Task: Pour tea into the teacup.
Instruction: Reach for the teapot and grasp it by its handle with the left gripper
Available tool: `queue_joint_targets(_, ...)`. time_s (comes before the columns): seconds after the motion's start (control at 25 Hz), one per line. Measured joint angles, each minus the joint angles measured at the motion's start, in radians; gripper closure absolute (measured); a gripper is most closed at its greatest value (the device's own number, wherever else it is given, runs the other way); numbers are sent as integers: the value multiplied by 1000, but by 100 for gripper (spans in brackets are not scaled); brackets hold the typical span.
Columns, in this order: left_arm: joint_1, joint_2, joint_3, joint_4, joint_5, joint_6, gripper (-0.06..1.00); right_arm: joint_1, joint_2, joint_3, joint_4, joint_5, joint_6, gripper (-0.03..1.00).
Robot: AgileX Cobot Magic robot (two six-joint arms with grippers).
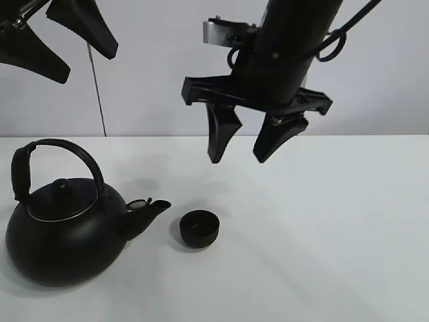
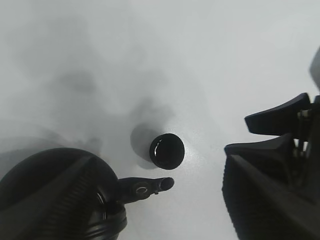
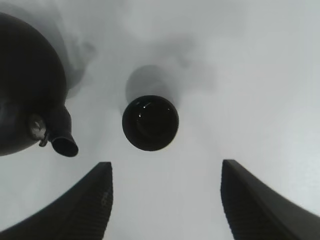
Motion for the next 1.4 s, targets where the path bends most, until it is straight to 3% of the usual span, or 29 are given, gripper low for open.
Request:
queue_joint_targets(0.24, 0, 0, 0, 0, -1, 0, 43, -48, -101, 0, -90, 115, 19, 54)
queue_joint_targets(0.52, 0, 0, 0, 0, -1, 0, 43, -121, -206, 2, -104, 212, 20, 54)
queue_joint_targets(0.96, 0, 0, 0, 0, -1, 0, 43, -246, -355, 148, -125, 220, 15, 54)
queue_joint_targets(1.4, 0, 0, 0, 0, -2, 0, 43, -253, -372, 151, -83, 218, 11, 54)
